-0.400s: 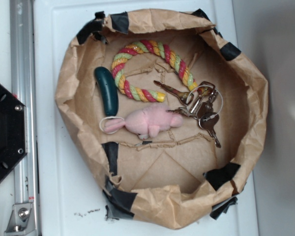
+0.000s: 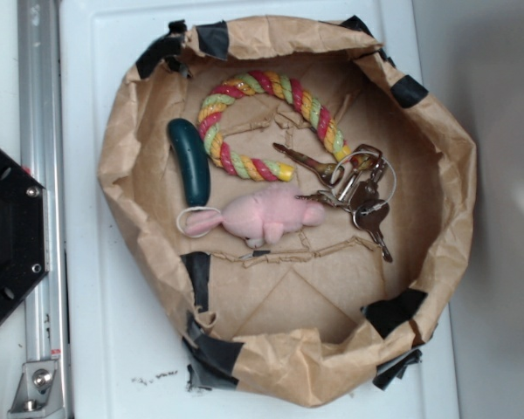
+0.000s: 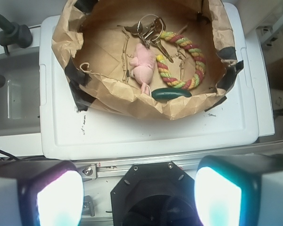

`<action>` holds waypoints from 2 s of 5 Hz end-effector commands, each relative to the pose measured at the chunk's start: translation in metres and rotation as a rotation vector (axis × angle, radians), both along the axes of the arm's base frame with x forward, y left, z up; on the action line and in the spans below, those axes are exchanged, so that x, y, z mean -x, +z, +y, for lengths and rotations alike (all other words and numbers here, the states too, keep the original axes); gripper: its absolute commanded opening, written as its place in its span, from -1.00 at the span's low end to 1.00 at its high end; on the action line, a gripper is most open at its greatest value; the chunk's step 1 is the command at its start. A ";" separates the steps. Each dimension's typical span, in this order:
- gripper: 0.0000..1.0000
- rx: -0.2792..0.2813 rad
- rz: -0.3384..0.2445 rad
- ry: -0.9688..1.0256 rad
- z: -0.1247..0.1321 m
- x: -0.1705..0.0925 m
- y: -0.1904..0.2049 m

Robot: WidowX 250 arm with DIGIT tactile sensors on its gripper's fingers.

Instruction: Grab the multicolored rope.

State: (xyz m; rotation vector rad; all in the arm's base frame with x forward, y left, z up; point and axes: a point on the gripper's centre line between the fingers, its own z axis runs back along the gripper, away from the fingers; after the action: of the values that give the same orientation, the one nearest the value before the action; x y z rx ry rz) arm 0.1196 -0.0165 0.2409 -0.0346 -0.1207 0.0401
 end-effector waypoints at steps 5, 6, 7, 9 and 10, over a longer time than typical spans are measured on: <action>1.00 -0.145 -0.041 -0.386 0.024 -0.131 -0.129; 1.00 -0.145 -0.041 -0.386 0.024 -0.131 -0.129; 1.00 -0.165 -0.046 -0.457 0.058 -0.179 -0.165; 1.00 -0.117 -0.031 -0.555 0.088 -0.198 -0.190; 1.00 -0.074 -0.048 -0.569 0.095 -0.189 -0.182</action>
State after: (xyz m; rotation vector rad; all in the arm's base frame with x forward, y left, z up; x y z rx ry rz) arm 0.3033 0.0706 0.0402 -0.0418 -0.0905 -0.5219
